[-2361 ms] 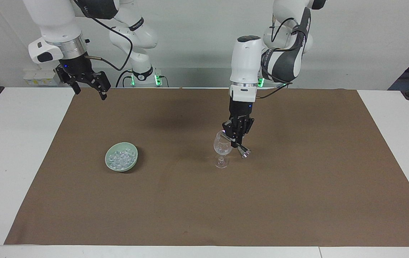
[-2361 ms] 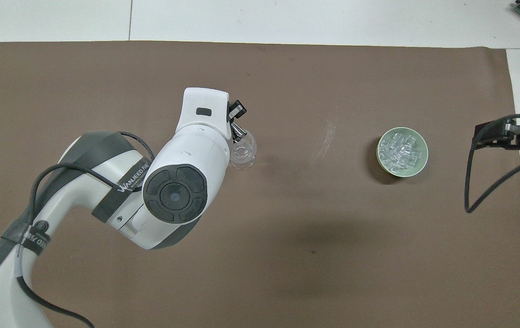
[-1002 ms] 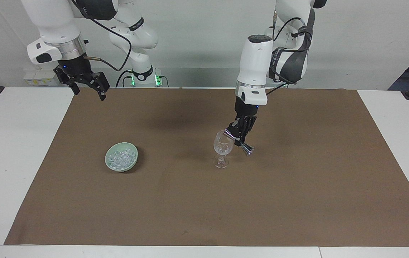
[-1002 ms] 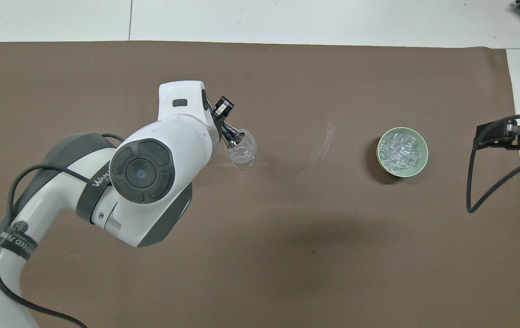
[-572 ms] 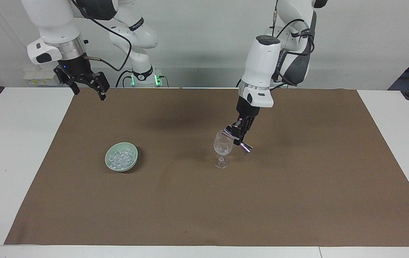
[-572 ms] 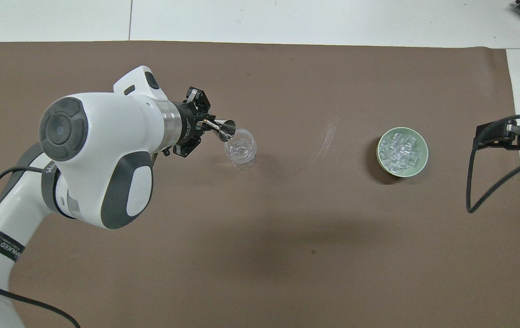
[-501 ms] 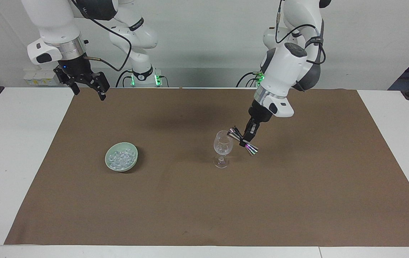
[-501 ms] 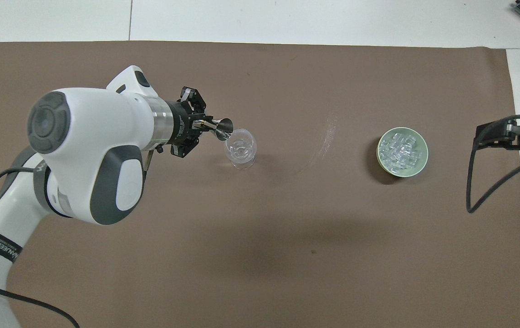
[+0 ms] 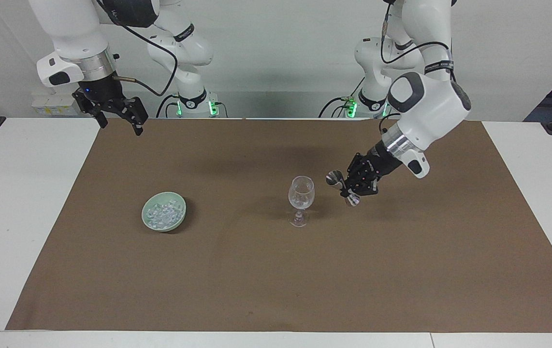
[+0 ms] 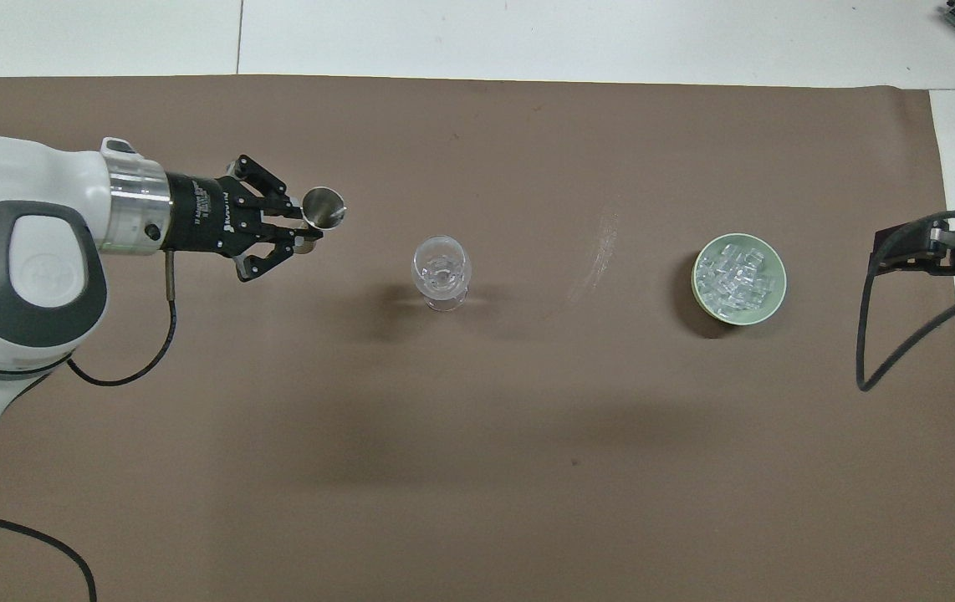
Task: Pour wine and add ice with both arms
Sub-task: 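Turn the metal cup upright and carry it back toward its spot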
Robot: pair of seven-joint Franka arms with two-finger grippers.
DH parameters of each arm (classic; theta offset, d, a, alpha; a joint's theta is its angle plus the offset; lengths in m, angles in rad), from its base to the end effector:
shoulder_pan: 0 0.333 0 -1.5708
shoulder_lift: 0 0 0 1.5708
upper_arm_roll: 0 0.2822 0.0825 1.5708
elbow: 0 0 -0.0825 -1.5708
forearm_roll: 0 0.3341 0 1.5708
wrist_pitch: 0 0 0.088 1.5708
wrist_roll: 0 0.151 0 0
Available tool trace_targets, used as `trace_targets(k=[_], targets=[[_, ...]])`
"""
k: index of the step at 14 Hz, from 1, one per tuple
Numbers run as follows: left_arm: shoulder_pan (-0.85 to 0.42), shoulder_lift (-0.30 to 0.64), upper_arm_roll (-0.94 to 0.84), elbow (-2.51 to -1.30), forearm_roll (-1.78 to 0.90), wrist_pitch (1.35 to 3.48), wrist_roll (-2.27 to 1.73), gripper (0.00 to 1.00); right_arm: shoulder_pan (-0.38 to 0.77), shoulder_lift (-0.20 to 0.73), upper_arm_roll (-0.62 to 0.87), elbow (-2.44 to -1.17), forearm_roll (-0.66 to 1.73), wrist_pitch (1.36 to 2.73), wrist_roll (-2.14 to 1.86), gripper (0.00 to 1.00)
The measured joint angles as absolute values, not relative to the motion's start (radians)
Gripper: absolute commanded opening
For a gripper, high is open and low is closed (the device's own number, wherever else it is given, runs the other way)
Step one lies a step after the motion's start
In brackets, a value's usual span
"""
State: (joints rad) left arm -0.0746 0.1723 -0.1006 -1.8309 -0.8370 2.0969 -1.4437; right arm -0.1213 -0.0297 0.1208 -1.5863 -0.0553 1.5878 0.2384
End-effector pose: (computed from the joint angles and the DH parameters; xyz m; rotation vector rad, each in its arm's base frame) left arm 0.5616 -0.1622 0.4172 1.6612 1.8473 -0.6364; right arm 0.4997 -0.0077 0.5567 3.0643 -0.3676 0.0583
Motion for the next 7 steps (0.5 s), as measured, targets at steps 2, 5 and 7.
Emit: trace_targets(k=[2, 5, 7], targets=[[-0.012, 0.187, -0.1, -1.835, -0.904, 2.055, -1.444, 0.0, -0.121, -0.03, 0.121, -1.586, -0.055, 1.588, 0.238, 1.0], [0.093, 0.221, -0.101, -1.839, -0.978, 1.971, -1.409, 0.0, -0.121, -0.03, 0.121, -1.587, -0.055, 1.588, 0.238, 1.0], [0.135, 0.236, -0.102, -1.841, -0.997, 1.932, -1.35, 0.0, -0.121, -0.03, 0.121, -1.587, -0.055, 1.588, 0.238, 1.0]])
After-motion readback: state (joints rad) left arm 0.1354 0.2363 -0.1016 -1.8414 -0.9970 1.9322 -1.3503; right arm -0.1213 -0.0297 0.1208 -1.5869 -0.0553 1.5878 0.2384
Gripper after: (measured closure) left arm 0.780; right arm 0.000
